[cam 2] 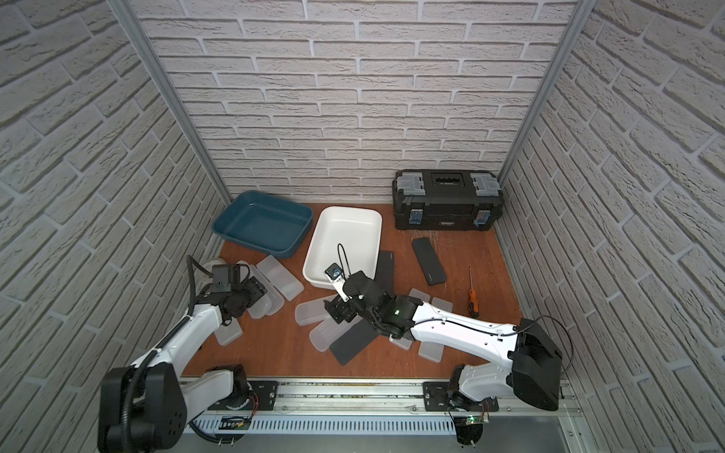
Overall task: Place the pencil cases by color into the storage box
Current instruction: Pick up the pencil case from the center of the board, then place the pencil case at the storage box.
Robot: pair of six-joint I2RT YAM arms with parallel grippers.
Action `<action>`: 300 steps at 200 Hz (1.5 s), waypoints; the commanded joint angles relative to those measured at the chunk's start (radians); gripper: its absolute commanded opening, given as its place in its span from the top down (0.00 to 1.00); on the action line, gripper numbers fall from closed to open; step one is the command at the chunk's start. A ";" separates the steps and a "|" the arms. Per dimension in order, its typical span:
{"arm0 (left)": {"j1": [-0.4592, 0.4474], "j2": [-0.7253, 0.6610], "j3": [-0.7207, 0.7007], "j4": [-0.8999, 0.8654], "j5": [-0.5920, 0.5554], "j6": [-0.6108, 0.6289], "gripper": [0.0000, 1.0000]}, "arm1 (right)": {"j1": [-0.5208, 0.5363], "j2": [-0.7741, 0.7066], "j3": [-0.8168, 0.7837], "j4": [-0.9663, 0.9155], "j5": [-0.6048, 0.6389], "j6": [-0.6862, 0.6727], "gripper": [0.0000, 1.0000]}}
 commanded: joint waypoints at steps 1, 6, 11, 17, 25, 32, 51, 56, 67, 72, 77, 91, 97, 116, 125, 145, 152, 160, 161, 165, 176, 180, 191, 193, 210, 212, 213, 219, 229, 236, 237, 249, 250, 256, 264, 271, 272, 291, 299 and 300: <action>-0.021 -0.030 0.071 -0.135 -0.057 0.066 0.36 | -0.006 -0.034 0.013 0.034 0.033 0.026 0.07; -0.028 -0.031 0.082 -0.152 -0.059 0.076 0.36 | -0.005 -0.036 0.013 0.034 0.040 0.031 0.07; -0.037 -0.035 0.093 -0.166 -0.061 0.087 0.36 | -0.006 -0.041 0.014 0.034 0.048 0.038 0.07; -0.048 -0.035 0.108 -0.184 -0.067 0.099 0.36 | -0.006 -0.047 0.015 0.034 0.056 0.047 0.07; -0.072 -0.031 0.131 -0.209 -0.081 0.115 0.35 | -0.006 -0.054 0.015 0.031 0.070 0.055 0.07; -0.096 -0.023 0.157 -0.228 -0.099 0.130 0.35 | -0.006 -0.059 0.018 0.025 0.080 0.066 0.07; -0.171 0.025 0.241 -0.268 -0.139 0.171 0.35 | -0.013 -0.074 0.034 -0.011 0.110 0.098 0.07; -0.191 0.042 0.267 -0.275 -0.145 0.182 0.35 | -0.017 -0.077 0.041 -0.026 0.115 0.107 0.07; -0.232 0.092 0.330 -0.294 -0.156 0.205 0.35 | -0.030 -0.085 0.056 -0.058 0.123 0.128 0.07; -0.254 0.117 0.362 -0.303 -0.162 0.213 0.35 | -0.036 -0.091 0.060 -0.071 0.126 0.138 0.07; -0.275 0.142 0.396 -0.311 -0.169 0.224 0.35 | -0.045 -0.098 0.062 -0.080 0.128 0.147 0.07; -0.333 0.227 0.500 -0.341 -0.182 0.255 0.34 | -0.067 -0.126 0.059 -0.102 0.129 0.174 0.07; -0.355 0.270 0.550 -0.357 -0.182 0.269 0.34 | -0.075 -0.139 0.055 -0.108 0.128 0.181 0.07; -0.432 0.403 0.696 -0.396 -0.184 0.319 0.34 | -0.089 -0.169 0.043 -0.125 0.136 0.193 0.07; -0.460 0.464 0.758 -0.406 -0.175 0.340 0.33 | -0.090 -0.178 0.039 -0.133 0.144 0.195 0.07; -0.512 0.596 0.884 -0.426 -0.166 0.375 0.33 | -0.090 -0.195 0.033 -0.148 0.160 0.198 0.07; -0.527 0.638 0.922 -0.431 -0.172 0.382 0.33 | -0.090 -0.203 0.034 -0.154 0.167 0.201 0.07; -0.540 0.688 0.971 -0.442 -0.179 0.390 0.33 | -0.089 -0.214 0.036 -0.163 0.172 0.200 0.08; -0.541 0.695 0.977 -0.444 -0.179 0.391 0.33 | -0.089 -0.215 0.036 -0.164 0.172 0.199 0.07; -0.545 0.721 1.002 -0.451 -0.178 0.398 0.33 | -0.089 -0.221 0.036 -0.167 0.172 0.198 0.07; -0.558 0.784 1.063 -0.463 -0.175 0.420 0.33 | -0.089 -0.238 0.033 -0.173 0.175 0.198 0.07; -0.561 0.805 1.084 -0.467 -0.177 0.427 0.33 | -0.090 -0.243 0.032 -0.175 0.176 0.197 0.07; -0.567 0.864 1.137 -0.485 -0.180 0.445 0.33 | -0.090 -0.255 0.030 -0.184 0.177 0.197 0.08; -0.568 0.875 1.145 -0.488 -0.178 0.448 0.33 | -0.089 -0.256 0.030 -0.187 0.178 0.197 0.08; -0.570 0.950 1.196 -0.506 -0.179 0.469 0.33 | -0.089 -0.270 0.024 -0.199 0.179 0.201 0.08; -0.570 0.958 1.201 -0.507 -0.178 0.473 0.32 | -0.088 -0.271 0.023 -0.199 0.177 0.201 0.08; -0.569 0.961 1.202 -0.507 -0.178 0.474 0.32 | -0.088 -0.272 0.023 -0.199 0.177 0.201 0.08; -0.570 0.980 1.212 -0.507 -0.179 0.479 0.32 | -0.089 -0.275 0.020 -0.201 0.171 0.198 0.08; -0.569 1.008 1.223 -0.508 -0.178 0.484 0.32 | -0.088 -0.278 0.018 -0.207 0.173 0.198 0.08; -0.570 1.025 1.228 -0.506 -0.176 0.488 0.32 | -0.088 -0.280 0.018 -0.211 0.175 0.197 0.08; -0.570 1.026 1.231 -0.506 -0.176 0.489 0.32 | -0.087 -0.280 0.017 -0.210 0.175 0.197 0.08; -0.570 1.051 1.234 -0.494 -0.177 0.487 0.32 | -0.087 -0.280 0.018 -0.216 0.174 0.197 0.08; -0.571 1.052 1.234 -0.494 -0.177 0.486 0.32 | -0.088 -0.280 0.018 -0.217 0.174 0.197 0.08; -0.571 1.062 1.235 -0.489 -0.180 0.483 0.32 | -0.087 -0.279 0.017 -0.219 0.173 0.198 0.08; -0.568 1.075 1.238 -0.483 -0.183 0.477 0.32 | -0.087 -0.279 0.014 -0.219 0.174 0.201 0.08; -0.568 1.086 1.241 -0.475 -0.186 0.472 0.32 | -0.087 -0.276 0.012 -0.219 0.174 0.203 0.08; -0.568 1.087 1.241 -0.474 -0.186 0.471 0.32 | -0.088 -0.276 0.012 -0.219 0.174 0.203 0.08; -0.568 1.115 1.244 -0.456 -0.189 0.456 0.32 | -0.086 -0.270 0.007 -0.222 0.175 0.211 0.08; -0.568 1.124 1.248 -0.449 -0.193 0.448 0.32 | -0.086 -0.268 0.004 -0.223 0.174 0.214 0.08; -0.568 1.126 1.249 -0.448 -0.194 0.446 0.32 | -0.086 -0.268 0.004 -0.222 0.174 0.214 0.08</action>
